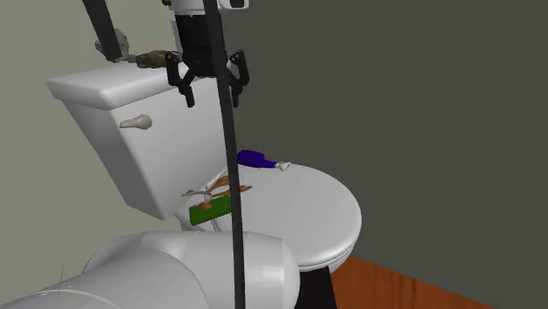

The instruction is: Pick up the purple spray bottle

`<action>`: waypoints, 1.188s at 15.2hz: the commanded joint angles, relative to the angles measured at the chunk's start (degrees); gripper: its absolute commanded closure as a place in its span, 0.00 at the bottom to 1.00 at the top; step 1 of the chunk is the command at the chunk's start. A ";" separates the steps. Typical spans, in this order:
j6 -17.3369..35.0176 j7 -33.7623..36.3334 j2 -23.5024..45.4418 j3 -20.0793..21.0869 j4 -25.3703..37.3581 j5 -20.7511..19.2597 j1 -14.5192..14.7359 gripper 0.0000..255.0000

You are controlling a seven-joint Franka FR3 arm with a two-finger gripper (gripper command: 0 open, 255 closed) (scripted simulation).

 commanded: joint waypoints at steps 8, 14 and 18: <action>10.42 -14.90 9.72 -7.37 -2.23 -3.56 1.42 0.00; 18.68 -27.39 21.34 -12.77 -0.29 -4.64 2.99 0.00; 23.31 -35.79 30.20 -15.58 2.83 -3.96 4.09 0.00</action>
